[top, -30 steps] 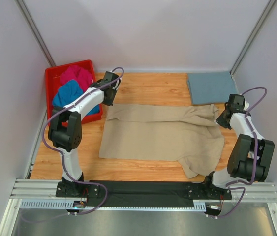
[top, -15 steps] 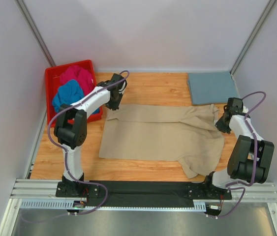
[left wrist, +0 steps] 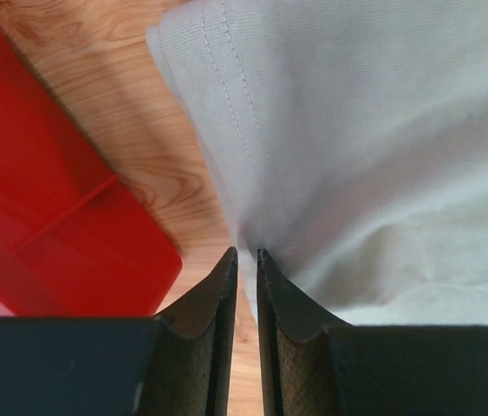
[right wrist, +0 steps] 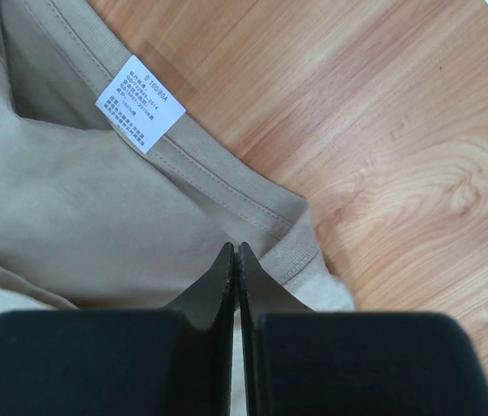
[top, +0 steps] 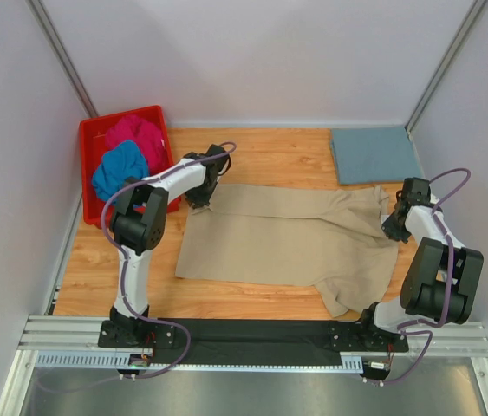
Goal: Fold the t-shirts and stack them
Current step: Fold the tshirt
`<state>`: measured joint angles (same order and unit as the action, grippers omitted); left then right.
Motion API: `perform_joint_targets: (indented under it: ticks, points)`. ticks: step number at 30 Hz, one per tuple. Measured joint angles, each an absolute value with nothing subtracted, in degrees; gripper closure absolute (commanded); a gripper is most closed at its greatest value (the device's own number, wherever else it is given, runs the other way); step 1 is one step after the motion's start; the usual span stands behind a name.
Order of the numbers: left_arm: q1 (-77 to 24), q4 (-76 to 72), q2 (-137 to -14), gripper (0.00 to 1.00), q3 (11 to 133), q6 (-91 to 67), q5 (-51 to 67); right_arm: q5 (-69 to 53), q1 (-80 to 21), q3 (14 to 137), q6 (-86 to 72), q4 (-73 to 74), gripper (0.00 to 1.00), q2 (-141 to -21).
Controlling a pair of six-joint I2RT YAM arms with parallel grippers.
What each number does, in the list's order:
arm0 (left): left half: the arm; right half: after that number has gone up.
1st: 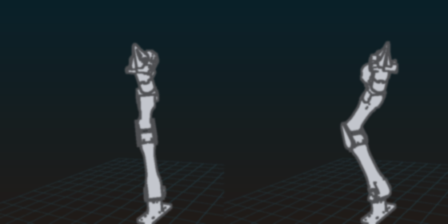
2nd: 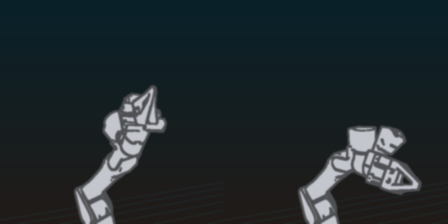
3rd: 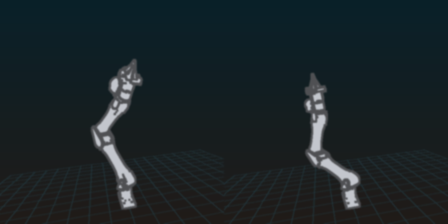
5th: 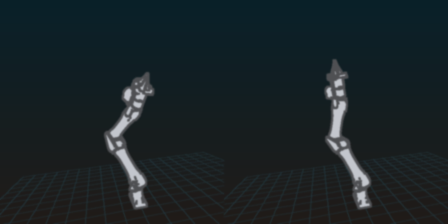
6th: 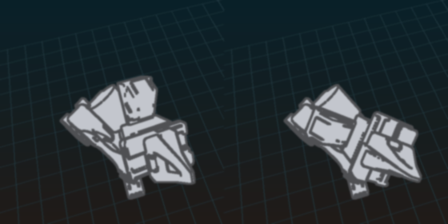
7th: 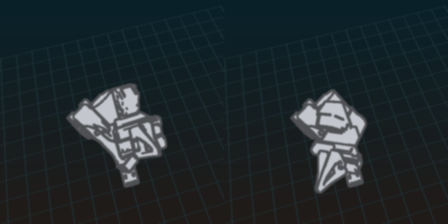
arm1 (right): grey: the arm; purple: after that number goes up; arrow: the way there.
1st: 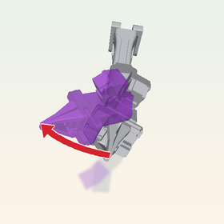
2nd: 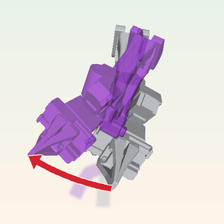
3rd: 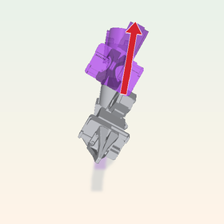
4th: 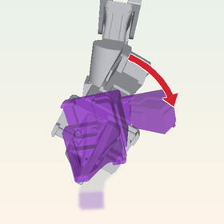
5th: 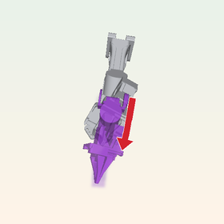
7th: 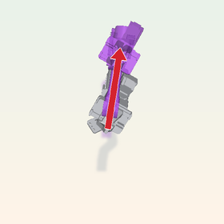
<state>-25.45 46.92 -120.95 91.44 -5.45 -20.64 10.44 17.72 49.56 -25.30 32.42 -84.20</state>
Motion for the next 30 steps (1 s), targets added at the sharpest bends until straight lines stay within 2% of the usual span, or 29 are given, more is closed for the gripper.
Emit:
perform_joint_targets:
  ticks: [9,15,21,30]
  points:
    - [-25.74,51.81,-123.85,0.77,97.73,-6.37,-26.13,10.46,18.28,48.77,-25.02,32.77,1.00,-84.20]
    - [-25.65,55.92,-121.84,0.78,105.54,-9.45,-24.05,10.35,18.83,48.80,-24.36,33.17,1.00,-84.20]
    - [-25.69,57.32,-119.00,0.80,101.27,-13.23,-19.57,10.13,18.85,48.80,-24.34,33.15,1.00,-84.20]
    - [-25.69,57.52,-122.10,0.83,97.14,-15.88,-17.69,10.13,19.62,48.80,-24.03,33.12,1.00,-84.20]
